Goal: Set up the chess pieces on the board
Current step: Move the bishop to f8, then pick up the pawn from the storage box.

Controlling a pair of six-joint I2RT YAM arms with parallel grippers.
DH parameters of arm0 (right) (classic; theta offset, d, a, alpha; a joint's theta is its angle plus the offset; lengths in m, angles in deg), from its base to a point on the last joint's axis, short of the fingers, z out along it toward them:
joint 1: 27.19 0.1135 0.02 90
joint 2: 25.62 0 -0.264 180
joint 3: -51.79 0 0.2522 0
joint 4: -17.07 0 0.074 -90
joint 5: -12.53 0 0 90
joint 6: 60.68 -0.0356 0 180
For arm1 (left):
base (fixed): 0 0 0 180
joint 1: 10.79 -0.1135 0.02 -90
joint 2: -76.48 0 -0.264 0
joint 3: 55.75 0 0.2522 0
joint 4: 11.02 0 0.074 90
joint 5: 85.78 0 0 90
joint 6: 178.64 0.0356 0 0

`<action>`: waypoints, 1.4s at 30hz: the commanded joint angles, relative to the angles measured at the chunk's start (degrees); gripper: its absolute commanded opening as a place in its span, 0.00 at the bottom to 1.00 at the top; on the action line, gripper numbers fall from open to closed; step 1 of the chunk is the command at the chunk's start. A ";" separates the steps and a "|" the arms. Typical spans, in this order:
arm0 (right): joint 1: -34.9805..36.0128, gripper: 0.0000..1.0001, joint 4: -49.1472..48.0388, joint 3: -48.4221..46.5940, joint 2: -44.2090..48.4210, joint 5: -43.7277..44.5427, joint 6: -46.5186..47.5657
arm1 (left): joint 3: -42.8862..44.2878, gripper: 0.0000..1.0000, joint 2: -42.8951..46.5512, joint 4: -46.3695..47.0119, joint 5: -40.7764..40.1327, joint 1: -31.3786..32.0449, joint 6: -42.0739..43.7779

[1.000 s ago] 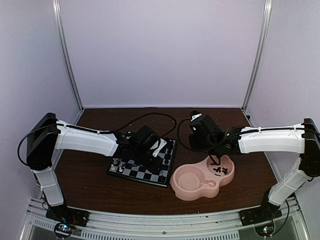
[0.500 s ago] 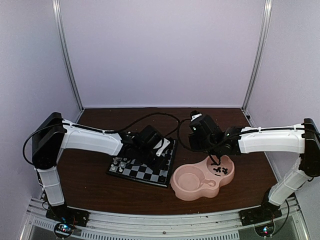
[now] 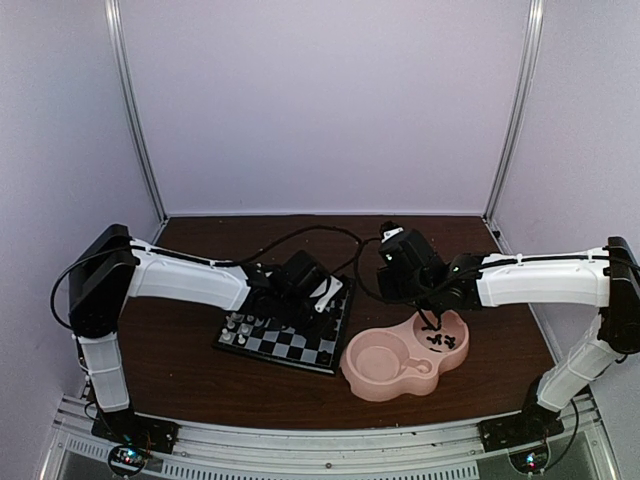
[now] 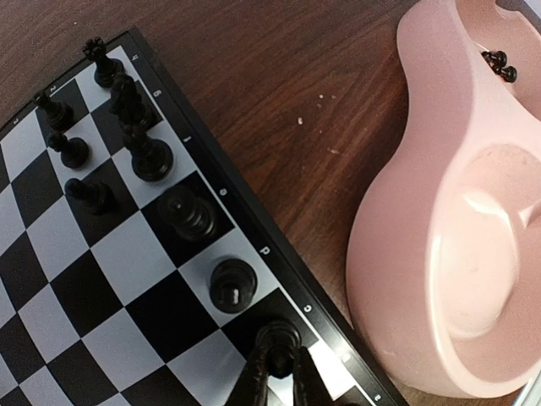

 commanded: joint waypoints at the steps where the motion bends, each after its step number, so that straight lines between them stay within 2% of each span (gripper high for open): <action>1: -0.30 0.41 -0.16 0.50 2.17 0.14 -0.79 | 1.72 0.11 -0.86 0.70 -0.73 0.30 0.99; 5: -0.33 0.41 -0.18 0.47 2.20 0.17 -0.78 | 2.18 0.12 -1.44 0.31 -0.73 0.32 1.16; 19: -0.33 0.41 0.10 0.80 3.22 0.26 -0.69 | 0.39 0.33 1.35 0.73 -2.57 0.68 1.61; 29: -0.37 0.41 2.08 1.24 6.49 -0.93 -0.68 | -18.20 0.40 21.18 17.69 -7.39 1.44 5.14; 34: -0.84 0.40 11.78 0.39 9.62 -6.80 -0.37 | -28.34 0.43 31.89 27.67 -13.39 1.40 6.45; 37: -2.73 0.39 17.58 2.12 10.88 -11.28 -1.82 | -31.45 0.45 34.53 29.97 -15.84 1.44 6.32; 42: -6.29 0.37 18.50 8.22 13.30 -14.51 -2.97 | -31.32 0.45 34.32 29.31 -19.74 1.46 5.39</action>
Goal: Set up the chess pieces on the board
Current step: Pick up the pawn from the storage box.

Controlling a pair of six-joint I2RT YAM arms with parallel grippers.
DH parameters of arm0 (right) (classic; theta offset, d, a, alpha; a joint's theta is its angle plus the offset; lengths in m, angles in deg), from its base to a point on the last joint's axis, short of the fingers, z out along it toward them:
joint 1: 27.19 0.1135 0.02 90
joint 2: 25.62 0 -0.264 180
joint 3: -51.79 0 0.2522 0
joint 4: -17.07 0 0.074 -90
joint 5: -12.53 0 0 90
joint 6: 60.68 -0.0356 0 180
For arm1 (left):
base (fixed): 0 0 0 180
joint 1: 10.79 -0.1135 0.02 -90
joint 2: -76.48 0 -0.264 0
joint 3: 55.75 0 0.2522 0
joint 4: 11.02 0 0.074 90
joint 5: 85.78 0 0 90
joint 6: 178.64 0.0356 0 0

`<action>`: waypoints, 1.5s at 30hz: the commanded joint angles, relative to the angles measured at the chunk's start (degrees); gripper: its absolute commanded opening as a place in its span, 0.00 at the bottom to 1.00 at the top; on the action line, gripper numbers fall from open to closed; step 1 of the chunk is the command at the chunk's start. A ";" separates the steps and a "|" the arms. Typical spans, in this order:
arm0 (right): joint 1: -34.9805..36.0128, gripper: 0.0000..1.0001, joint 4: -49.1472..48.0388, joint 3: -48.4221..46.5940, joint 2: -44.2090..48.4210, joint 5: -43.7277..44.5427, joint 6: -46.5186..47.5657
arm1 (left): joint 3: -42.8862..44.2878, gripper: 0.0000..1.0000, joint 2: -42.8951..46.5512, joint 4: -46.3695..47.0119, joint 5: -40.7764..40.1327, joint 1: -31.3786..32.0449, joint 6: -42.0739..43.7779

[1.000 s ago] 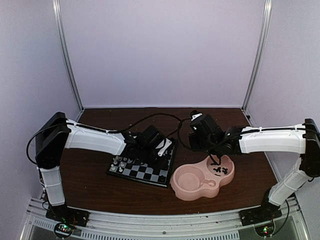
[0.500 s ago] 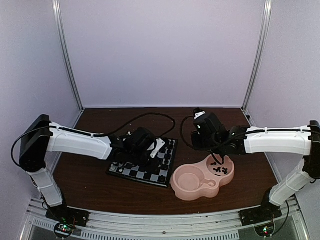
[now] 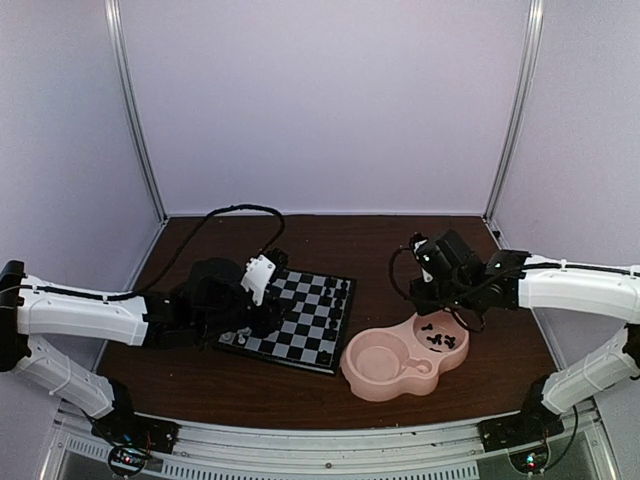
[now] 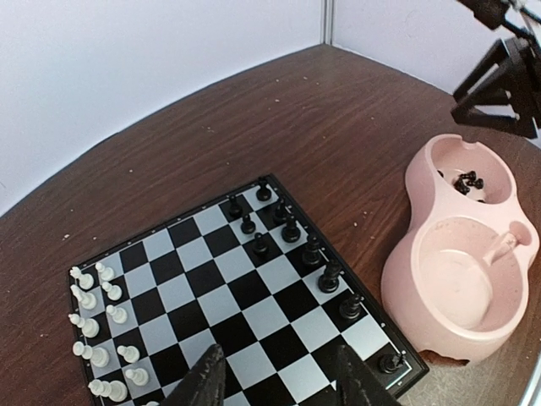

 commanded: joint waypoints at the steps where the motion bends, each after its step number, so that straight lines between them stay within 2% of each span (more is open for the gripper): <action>1: -4.32 0.37 4.98 4.88 1.33 -6.39 -1.47 | 0.14 0.45 -0.19 4.01 -5.43 0.18 -0.02; 6: -10.06 0.41 2.73 7.06 -1.89 -14.11 -1.36 | -0.11 0.45 0.51 3.45 -6.39 0.14 -0.56; 9: -10.83 0.45 0.93 8.37 -3.27 -14.60 -1.52 | -0.66 0.46 1.64 3.39 -6.60 0.11 -0.55; 16: -12.90 0.46 -0.41 9.25 -7.94 -17.00 -2.10 | -1.23 0.46 3.43 2.85 -6.39 0.18 -0.89; 17: -13.14 0.47 -0.43 9.26 -8.74 -17.13 -2.14 | -1.37 0.46 3.65 2.89 -6.35 0.15 -0.98; 20: -13.59 0.63 -0.44 8.81 -11.39 -16.45 -2.23 | -1.55 0.46 4.30 2.70 -6.20 0.15 -1.06; 23: -13.68 0.64 0.10 7.50 -15.10 -16.71 -2.18 | -1.68 0.46 4.71 2.28 -6.20 0.09 -1.20; 28: -13.96 0.57 1.43 5.36 -20.29 -17.75 -2.82 | -2.02 0.46 4.91 2.21 -6.56 0.18 -1.15; 32: -14.19 0.30 0.70 5.55 -19.98 -18.98 -2.85 | -1.87 0.46 4.82 1.96 -6.18 0.18 -1.44; 42: -14.21 0.05 -0.61 9.26 -5.59 -19.36 -1.90 | -2.12 0.46 5.25 2.08 -5.32 0.19 -1.07; 45: -14.20 0.04 2.57 8.78 -1.53 -19.36 -2.09 | -2.14 0.46 5.22 2.08 -5.64 0.17 -0.57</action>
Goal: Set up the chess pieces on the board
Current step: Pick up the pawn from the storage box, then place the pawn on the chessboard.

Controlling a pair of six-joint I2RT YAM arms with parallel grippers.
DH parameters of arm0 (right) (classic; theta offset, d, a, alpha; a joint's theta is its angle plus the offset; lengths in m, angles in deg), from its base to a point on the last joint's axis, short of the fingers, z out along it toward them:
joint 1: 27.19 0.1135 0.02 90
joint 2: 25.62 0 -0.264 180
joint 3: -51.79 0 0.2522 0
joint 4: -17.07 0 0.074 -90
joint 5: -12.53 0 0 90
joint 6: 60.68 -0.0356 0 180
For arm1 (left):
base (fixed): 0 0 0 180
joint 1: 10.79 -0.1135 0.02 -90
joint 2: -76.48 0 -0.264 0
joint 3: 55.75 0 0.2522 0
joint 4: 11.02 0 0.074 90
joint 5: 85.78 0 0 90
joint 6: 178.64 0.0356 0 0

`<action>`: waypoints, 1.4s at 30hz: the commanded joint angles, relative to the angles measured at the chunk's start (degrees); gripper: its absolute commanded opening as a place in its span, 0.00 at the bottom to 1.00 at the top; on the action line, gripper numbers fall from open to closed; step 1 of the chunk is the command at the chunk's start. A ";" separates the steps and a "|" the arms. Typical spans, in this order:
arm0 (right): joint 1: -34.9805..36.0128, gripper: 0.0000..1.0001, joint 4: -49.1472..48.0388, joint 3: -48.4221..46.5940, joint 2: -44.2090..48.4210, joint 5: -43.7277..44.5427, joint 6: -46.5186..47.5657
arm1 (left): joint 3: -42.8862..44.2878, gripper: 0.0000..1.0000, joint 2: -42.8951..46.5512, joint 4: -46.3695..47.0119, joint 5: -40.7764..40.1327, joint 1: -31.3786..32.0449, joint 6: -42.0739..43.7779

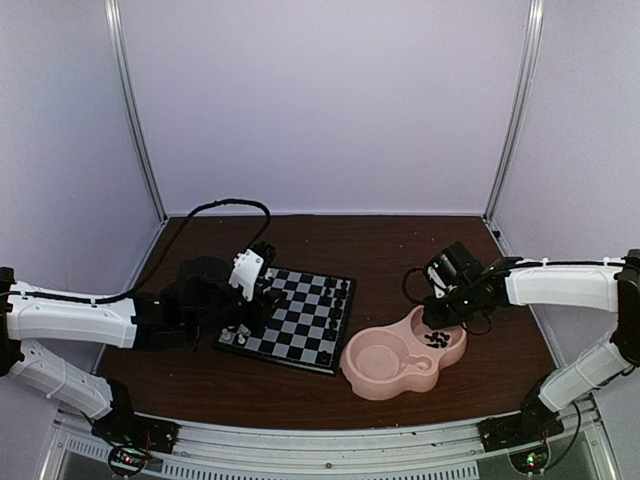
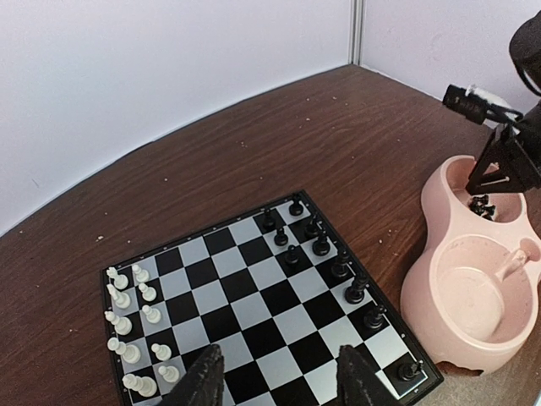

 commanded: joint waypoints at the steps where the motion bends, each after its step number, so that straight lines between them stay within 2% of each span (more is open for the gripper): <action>1: -0.38 0.04 4.20 -0.70 5.85 0.14 0.36 | -0.60 0.46 1.37 1.88 0.08 0.17 0.34; 4: -0.37 0.04 8.69 -2.68 7.16 -0.40 0.49 | -0.60 0.46 1.19 1.99 0.54 0.16 0.27; 6: -0.34 0.00 10.89 -3.47 7.39 -1.19 0.53 | -0.56 0.46 0.96 2.19 0.90 0.14 0.27; 13: -0.33 0.03 13.44 -3.74 8.91 -2.43 0.19 | -0.25 0.46 -0.03 2.14 1.58 0.19 -0.40; 19: 0.64 0.06 11.23 -4.16 7.92 -9.21 0.50 | 1.55 0.47 -1.49 -0.22 1.05 -0.41 -3.87; 24: 5.53 0.09 9.93 -7.76 5.31 -9.28 -1.01 | 0.66 0.47 -0.28 -0.97 3.84 -3.84 -7.08; 28: 11.14 0.12 8.21 -13.50 -0.38 -9.85 -2.16 | -1.05 0.49 2.00 -0.96 8.69 -8.42 -10.29; 30: 13.68 0.12 5.59 -16.50 -4.70 -12.78 -2.99 | -1.53 0.49 2.59 -1.06 10.35 -10.03 -11.12; 36: 20.07 0.12 4.24 -30.79 -19.16 -14.17 -3.50 | -1.47 0.49 3.41 -2.97 8.67 -10.83 -11.41; 42: 22.66 0.12 5.78 -43.83 -30.59 -13.87 -2.71 | -1.73 0.49 5.75 -4.54 6.10 -11.15 -11.06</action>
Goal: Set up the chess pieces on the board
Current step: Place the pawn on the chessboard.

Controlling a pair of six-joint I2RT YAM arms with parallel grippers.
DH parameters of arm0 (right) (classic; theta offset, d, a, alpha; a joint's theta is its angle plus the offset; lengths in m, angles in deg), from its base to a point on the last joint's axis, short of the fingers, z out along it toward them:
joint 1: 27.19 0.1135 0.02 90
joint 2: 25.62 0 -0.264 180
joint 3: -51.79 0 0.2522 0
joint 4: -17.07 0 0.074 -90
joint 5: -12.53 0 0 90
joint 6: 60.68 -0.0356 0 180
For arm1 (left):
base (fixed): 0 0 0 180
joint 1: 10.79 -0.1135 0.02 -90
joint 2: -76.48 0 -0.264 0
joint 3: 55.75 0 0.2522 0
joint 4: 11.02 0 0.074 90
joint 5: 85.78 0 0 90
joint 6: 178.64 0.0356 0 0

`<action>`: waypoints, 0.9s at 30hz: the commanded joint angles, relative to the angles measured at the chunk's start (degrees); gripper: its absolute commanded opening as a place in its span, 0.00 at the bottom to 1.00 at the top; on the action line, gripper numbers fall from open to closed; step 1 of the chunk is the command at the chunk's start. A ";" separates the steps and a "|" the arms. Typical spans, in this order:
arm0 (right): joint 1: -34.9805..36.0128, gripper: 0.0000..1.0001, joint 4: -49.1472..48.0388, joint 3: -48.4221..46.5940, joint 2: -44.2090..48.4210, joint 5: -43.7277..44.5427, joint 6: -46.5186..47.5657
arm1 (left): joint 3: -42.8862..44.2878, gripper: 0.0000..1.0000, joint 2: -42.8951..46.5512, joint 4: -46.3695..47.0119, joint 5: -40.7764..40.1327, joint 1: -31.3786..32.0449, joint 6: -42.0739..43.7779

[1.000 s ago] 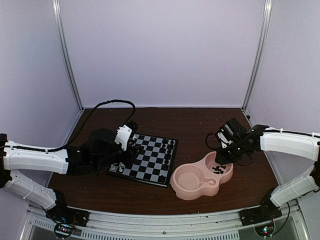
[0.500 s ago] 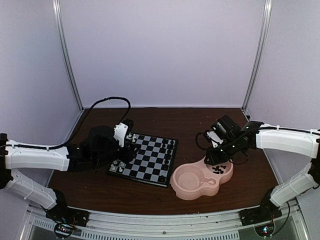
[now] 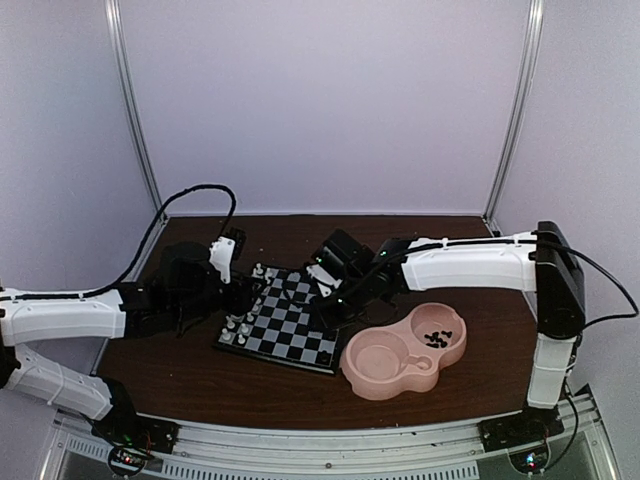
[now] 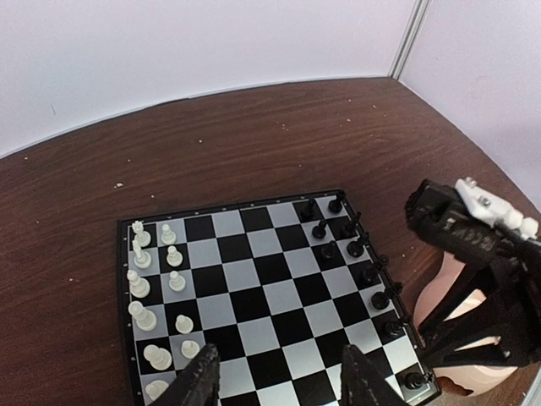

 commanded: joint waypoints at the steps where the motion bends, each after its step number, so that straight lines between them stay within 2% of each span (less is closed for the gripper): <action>1: 1.18 0.12 0.38 -8.14 -6.12 -0.07 0.28 | -0.94 0.49 2.74 -0.35 -2.17 -0.56 -0.64; 9: 1.33 0.15 1.59 -18.25 -15.32 5.45 0.91 | -2.05 0.48 4.27 -0.48 -6.45 -0.64 -1.68; 17: 1.37 0.18 6.24 -25.46 -21.50 11.11 2.02 | -0.66 0.48 1.38 -1.40 -6.06 -0.63 -1.87; 18: 1.33 0.21 6.07 -25.54 -21.72 11.27 2.13 | -0.57 0.48 1.35 -1.45 -6.04 -0.63 -1.81; 20: 1.32 0.35 6.01 -25.73 -21.93 11.46 2.21 | -0.56 0.48 1.46 -1.61 -6.16 -0.64 -1.85; 22: 1.32 0.42 6.05 -25.70 -21.86 11.79 2.29 | -0.56 0.48 1.67 -1.71 -6.26 -0.64 -1.86; 27: 1.33 0.45 5.71 -25.53 -20.99 11.86 2.64 | -0.57 0.48 2.11 -1.98 -6.52 -0.72 -1.91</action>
